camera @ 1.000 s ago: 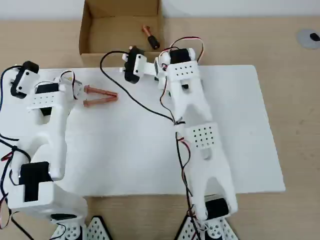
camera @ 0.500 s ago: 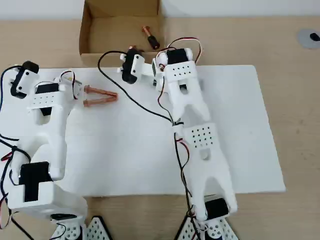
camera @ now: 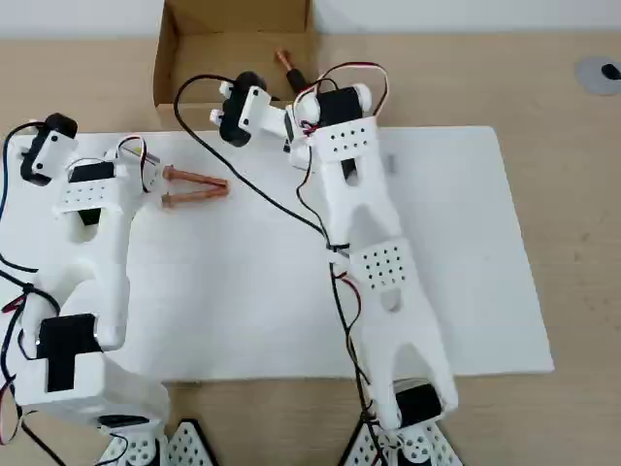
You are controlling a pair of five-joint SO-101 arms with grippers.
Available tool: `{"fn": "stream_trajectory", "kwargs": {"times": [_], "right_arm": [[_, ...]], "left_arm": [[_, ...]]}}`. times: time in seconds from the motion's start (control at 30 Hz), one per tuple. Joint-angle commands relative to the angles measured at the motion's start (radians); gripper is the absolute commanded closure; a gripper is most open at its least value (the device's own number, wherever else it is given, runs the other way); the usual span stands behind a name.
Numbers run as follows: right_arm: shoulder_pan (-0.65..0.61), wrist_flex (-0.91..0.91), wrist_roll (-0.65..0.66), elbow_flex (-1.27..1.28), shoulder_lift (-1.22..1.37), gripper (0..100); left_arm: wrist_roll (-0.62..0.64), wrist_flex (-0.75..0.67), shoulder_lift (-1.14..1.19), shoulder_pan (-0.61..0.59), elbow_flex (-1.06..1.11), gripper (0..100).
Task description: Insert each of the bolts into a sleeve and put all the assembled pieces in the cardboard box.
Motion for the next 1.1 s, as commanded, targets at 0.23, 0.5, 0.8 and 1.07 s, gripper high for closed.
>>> {"fn": "stream_trajectory", "kwargs": {"times": [0.23, 0.5, 0.8, 1.07], "right_arm": [[0.001, 0.025, -0.302, -0.028, -0.371, 98.8], [0.018, 0.023, -0.460, 0.466, -0.659, 98.8], [0.016, 0.017, -0.463, 0.816, -0.875, 98.8], [0.013, 0.015, -0.503, 0.835, -0.894, 98.8]], "left_arm": [[-0.173, -0.063, 0.001, -0.009, -0.012, 82], [-0.554, 0.066, 0.166, -0.043, -0.247, 82], [-0.497, 0.180, 0.344, -0.140, -0.545, 82], [-0.493, 0.232, 0.351, -0.103, -0.565, 82]]}}
